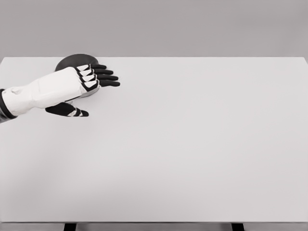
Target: Rotate pot handle
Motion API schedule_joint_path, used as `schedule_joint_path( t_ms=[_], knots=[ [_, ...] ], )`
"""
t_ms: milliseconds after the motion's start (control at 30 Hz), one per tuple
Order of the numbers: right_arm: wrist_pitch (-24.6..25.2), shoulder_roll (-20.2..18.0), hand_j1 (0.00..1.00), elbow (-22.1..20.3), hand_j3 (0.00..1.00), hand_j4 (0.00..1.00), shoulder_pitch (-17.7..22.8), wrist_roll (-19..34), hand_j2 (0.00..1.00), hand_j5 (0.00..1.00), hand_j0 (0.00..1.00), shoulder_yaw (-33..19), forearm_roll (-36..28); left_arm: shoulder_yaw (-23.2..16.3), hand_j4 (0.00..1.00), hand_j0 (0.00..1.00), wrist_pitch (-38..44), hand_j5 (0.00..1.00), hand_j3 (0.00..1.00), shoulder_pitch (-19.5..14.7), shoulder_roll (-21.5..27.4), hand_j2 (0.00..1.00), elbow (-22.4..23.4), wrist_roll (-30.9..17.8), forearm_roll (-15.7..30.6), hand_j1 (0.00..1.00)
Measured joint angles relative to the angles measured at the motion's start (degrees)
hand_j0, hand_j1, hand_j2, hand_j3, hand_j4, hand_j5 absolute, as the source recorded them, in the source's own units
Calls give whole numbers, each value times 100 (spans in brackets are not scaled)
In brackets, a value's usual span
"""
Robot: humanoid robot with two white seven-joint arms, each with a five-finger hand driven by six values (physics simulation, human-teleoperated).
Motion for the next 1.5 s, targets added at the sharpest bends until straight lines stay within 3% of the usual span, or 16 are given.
schedule_joint_path(
  t_ms=[267, 367, 600, 767, 933, 1033, 1133, 1500],
  knots=[
    [0, 0, 100, 0, 100, 100, 0, -1, 100, 100, 100, 0, 3, 153, 100, 100, 0, 100, 100, -53, -144, 100, -6, 9, -190, 100],
    [0, 0, 100, 0, 100, 100, 0, 0, 100, 100, 100, -1, 3, 255, 100, 100, 0, 100, 100, 343, -633, 100, -6, 48, -340, 100],
    [0, 0, 100, 0, 100, 100, 0, -1, 100, 100, 100, -2, 3, 420, 100, 100, 1763, 100, 100, 404, -1090, 100, -13, 626, -1408, 100],
    [0, 0, 100, 0, 100, 100, 0, -1, 100, 100, 100, -2, 3, 58, 100, 100, 2758, 100, 100, 360, -1052, 100, -2, 865, -2083, 100],
    [0, 0, 100, 0, 100, 100, 0, -1, 100, 100, 100, -2, 3, -259, 100, 100, 2976, 100, 100, 343, -1089, 100, 25, 858, -2445, 100],
    [0, 0, 100, 0, 100, 100, 0, -1, 100, 100, 100, -2, 3, -444, 100, 100, 3087, 100, 100, 334, -1130, 100, 55, 775, -2966, 100],
    [0, 0, 100, 0, 100, 100, 0, 0, 100, 100, 100, -2, 3, -525, 100, 100, 3146, 100, 100, 343, -1152, 100, 70, 686, -3351, 100],
    [0, 0, 100, 0, 100, 100, 0, 0, 100, 100, 100, -2, 3, -576, 100, 100, 3397, 100, 100, 308, -1142, 100, 109, 625, -3971, 100]
  ],
)
